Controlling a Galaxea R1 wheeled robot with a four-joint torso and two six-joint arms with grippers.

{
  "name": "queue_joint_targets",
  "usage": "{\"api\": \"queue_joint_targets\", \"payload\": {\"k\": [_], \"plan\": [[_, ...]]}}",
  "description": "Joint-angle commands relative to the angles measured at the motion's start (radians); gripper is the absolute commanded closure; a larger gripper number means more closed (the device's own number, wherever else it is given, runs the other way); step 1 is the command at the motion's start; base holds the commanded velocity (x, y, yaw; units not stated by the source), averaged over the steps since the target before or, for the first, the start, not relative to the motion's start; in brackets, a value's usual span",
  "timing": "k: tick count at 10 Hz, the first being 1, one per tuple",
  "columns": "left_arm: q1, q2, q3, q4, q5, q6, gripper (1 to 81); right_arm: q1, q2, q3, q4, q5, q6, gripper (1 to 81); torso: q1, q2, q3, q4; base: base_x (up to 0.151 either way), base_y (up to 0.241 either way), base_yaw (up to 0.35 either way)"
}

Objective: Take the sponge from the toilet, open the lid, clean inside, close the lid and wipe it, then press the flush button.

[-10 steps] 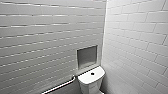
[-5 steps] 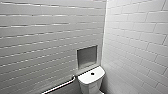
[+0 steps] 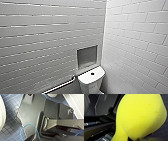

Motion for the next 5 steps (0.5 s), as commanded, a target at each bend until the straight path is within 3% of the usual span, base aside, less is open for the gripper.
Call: {"api": "queue_joint_targets", "payload": {"k": [1, 5], "plan": [[-0.044, 0.003, 0.000, -0.005, 0.040, -0.002, 1.0, 0.027, 0.000, 0.002, -0.004, -0.059, 0.002, 81.1, 0.000, 0.000, 0.000, 0.000, 0.000, 0.000, 0.000], [-0.044, 0.003, 0.000, -0.007, 0.040, -0.002, 1.0, 0.027, 0.000, -0.001, -0.004, -0.059, 0.002, 81.1, -0.002, 0.000, 0.000, 0.000, 0.080, 0.000, 0.000]]}}
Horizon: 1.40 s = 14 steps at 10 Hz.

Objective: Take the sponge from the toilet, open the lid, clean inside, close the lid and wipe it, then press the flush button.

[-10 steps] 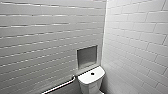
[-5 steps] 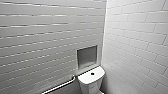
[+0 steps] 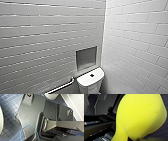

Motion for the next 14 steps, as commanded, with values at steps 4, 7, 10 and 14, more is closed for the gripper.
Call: {"api": "queue_joint_targets", "payload": {"k": [4, 7, 10, 14], "plan": [[-0.039, 0.001, 0.003, -0.005, 0.042, -0.002, 1.0, 0.030, 0.000, 0.003, 0.003, -0.061, 0.004, 81.1, 0.000, 0.000, 0.000, 0.000, 0.087, 0.000, 0.000], [-0.039, 0.001, 0.003, -0.005, 0.040, -0.002, 1.0, 0.027, -0.003, -0.002, 0.009, -0.061, 0.004, 81.1, 0.000, 0.000, 0.000, 0.000, 0.082, 0.000, 0.000], [-0.039, -0.007, 0.005, -0.005, 0.031, -0.002, 1.0, 0.021, -0.012, 0.003, 0.008, -0.061, 0.002, 81.1, 0.001, 0.001, 0.000, 0.000, 0.000, 0.000, 0.000], [-0.041, -0.108, 0.017, -0.020, -0.254, -0.023, 1.0, -0.010, -0.101, 0.180, 0.003, -0.009, 0.002, 81.1, 0.000, 0.001, 0.000, 0.000, 0.000, 0.000, 0.000]]}}
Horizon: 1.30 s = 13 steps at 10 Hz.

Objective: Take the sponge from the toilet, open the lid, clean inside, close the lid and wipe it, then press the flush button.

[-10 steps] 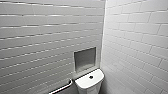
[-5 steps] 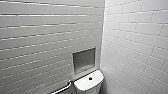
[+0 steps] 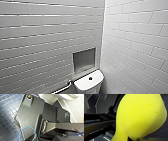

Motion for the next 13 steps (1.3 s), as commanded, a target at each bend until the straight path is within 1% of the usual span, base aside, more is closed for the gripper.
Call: {"api": "queue_joint_targets", "payload": {"k": [1, 2, 3, 4, 5, 6, 7, 8, 9, 11, 12, 13], "plan": [[-0.062, -0.084, 0.010, -0.013, -0.154, -0.034, 1.0, -0.011, -0.157, 0.280, -0.006, 0.030, 0.002, 81.1, 0.000, 0.000, 0.000, 0.000, 0.000, 0.000, 0.000], [-0.076, -0.101, 0.013, -0.013, -0.155, -0.049, 1.0, -0.027, -0.253, 0.448, -0.005, 0.088, 0.002, 81.1, 0.000, 0.000, 0.000, 0.000, 0.000, 0.000, 0.000], [-0.095, -0.119, 0.032, -0.013, -0.154, -0.054, 1.0, -0.033, -0.297, 0.514, -0.006, 0.122, 0.001, 81.1, 0.000, 0.000, 0.000, 0.000, 0.000, 0.000, 0.000], [-0.126, -0.150, 0.074, -0.014, -0.152, -0.065, 1.0, -0.030, -0.297, 0.507, -0.003, 0.124, 0.002, 81.1, 0.000, 0.000, 0.000, 0.000, 0.000, 0.000, 0.000], [-0.160, -0.194, 0.136, -0.013, -0.146, -0.104, 1.0, -0.028, -0.288, 0.498, -0.006, 0.124, -0.001, 81.1, 0.000, 0.000, 0.000, 0.000, 0.000, 0.000, 0.000], [-0.195, -0.266, 0.247, -0.007, -0.140, -0.138, 1.0, -0.030, -0.277, 0.484, -0.003, 0.124, 0.001, 81.1, 0.000, 0.000, 0.000, 0.000, 0.000, 0.000, 0.000], [-0.233, -0.320, 0.345, -0.007, -0.123, -0.150, 1.0, -0.033, -0.268, 0.465, 0.000, 0.124, 0.001, 81.1, 0.000, 0.000, 0.000, 0.000, 0.000, 0.000, 0.000], [-0.275, -0.373, 0.453, -0.007, -0.059, -0.154, 1.0, -0.033, -0.259, 0.443, 0.001, 0.124, 0.001, 81.1, 0.000, 0.000, 0.000, 0.000, 0.000, 0.000, 0.000], [-0.325, -0.415, 0.561, -0.013, 0.031, -0.154, 1.0, -0.033, -0.248, 0.426, 0.003, 0.124, 0.001, 81.1, 0.000, 0.000, 0.000, 0.000, 0.000, 0.000, 0.000], [-0.427, -0.475, 0.750, -0.017, 0.176, -0.155, 1.0, -0.031, -0.225, 0.385, 0.003, 0.126, 0.001, 81.1, 0.000, 0.000, 0.000, 0.000, 0.000, 0.000, 0.000], [-0.476, -0.486, 0.811, -0.026, 0.229, -0.155, 1.0, -0.030, -0.220, 0.377, 0.003, 0.127, 0.001, 81.1, 0.000, 0.000, 0.000, 0.000, 0.000, 0.000, 0.000], [-0.522, -0.489, 0.866, -0.028, 0.268, -0.155, 1.0, -0.028, -0.220, 0.374, 0.003, 0.127, 0.001, 81.1, 0.000, 0.000, 0.000, 0.000, 0.000, 0.000, 0.000]]}}
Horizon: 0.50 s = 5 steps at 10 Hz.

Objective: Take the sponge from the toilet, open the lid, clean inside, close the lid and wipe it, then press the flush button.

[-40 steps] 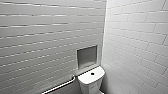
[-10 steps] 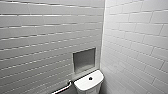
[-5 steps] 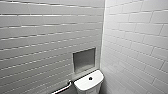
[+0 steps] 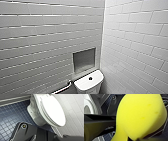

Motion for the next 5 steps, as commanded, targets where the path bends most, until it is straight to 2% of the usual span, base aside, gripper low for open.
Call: {"api": "queue_joint_targets", "payload": {"k": [1, 3, 5], "plan": [[-0.305, -0.108, 0.286, -0.023, 0.257, -0.026, 1.0, 0.036, 0.000, -0.002, 0.000, -0.035, 0.001, 81.1, 0.000, 0.000, 0.000, 0.000, 0.000, 0.000, 0.000], [-0.450, -0.108, 0.336, -0.078, 0.260, -0.037, 1.0, 0.039, 0.003, -0.002, 0.000, -0.035, 0.001, 81.1, 0.000, 0.000, 0.000, 0.000, 0.000, 0.000, 0.000], [-0.562, -0.061, 0.333, -0.109, 0.312, -0.037, 1.0, 0.040, 0.009, -0.003, -0.001, -0.029, 0.001, 81.1, 0.000, 0.000, 0.000, 0.000, 0.000, 0.000, 0.000]]}}
